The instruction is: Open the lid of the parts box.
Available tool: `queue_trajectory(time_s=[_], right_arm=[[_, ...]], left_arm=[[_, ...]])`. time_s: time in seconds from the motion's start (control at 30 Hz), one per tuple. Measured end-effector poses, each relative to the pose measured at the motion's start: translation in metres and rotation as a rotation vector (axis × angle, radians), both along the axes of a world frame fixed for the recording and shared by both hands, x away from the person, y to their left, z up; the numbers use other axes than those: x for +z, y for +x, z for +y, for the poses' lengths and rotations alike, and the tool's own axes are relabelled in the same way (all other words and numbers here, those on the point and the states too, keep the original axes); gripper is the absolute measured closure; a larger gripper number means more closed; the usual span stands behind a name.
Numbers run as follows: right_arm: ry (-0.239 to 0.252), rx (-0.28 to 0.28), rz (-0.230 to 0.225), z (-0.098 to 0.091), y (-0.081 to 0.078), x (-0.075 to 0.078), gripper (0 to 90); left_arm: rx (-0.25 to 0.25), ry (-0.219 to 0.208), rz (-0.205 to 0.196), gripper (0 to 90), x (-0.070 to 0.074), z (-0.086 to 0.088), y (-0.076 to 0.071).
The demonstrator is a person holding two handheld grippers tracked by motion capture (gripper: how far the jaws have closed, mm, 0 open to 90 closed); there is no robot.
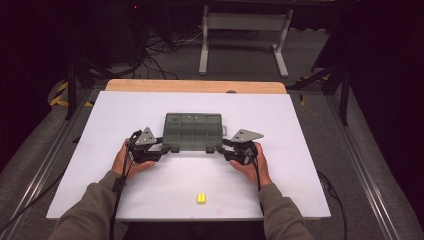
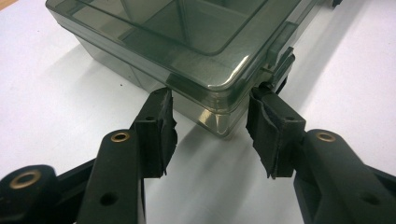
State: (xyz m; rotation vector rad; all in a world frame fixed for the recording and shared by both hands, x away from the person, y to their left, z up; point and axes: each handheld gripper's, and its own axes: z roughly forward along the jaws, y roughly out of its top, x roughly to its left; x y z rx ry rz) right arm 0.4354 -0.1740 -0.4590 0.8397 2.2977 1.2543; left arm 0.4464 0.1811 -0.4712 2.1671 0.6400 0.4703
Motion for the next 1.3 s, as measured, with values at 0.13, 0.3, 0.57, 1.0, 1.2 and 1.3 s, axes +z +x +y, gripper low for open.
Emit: queue_trajectory(time_s=[0.13, 0.3, 0.57, 1.0, 1.2, 1.3], right_arm=[[0.006, -0.001, 0.000, -0.001, 0.000, -0.001, 60.9], [0.013, -0.001, 0.005, -0.001, 0.000, -0.001, 60.8], [0.018, -0.006, 0.002, -0.002, 0.000, -0.001, 61.1], [0.050, -0.015, -0.017, -0.005, -0.001, 0.001, 67.6], [0.050, -0.018, -0.032, -0.005, -0.003, 0.002, 71.0], [0.052, -0.022, -0.040, -0.006, -0.004, 0.002, 73.2]], left_arm=[[0.003, -0.001, -0.007, 51.6, 0.000, 0.000, 0.000], [0.002, -0.025, -0.004, 52.7, 0.001, 0.003, -0.001], [-0.003, -0.032, -0.007, 61.7, 0.002, 0.015, -0.008], [-0.033, -0.060, -0.040, 79.3, 0.007, 0.019, -0.013], [-0.038, -0.062, -0.058, 83.4, 0.009, 0.017, -0.014], [-0.036, -0.070, -0.072, 84.0, 0.010, 0.016, -0.016]])
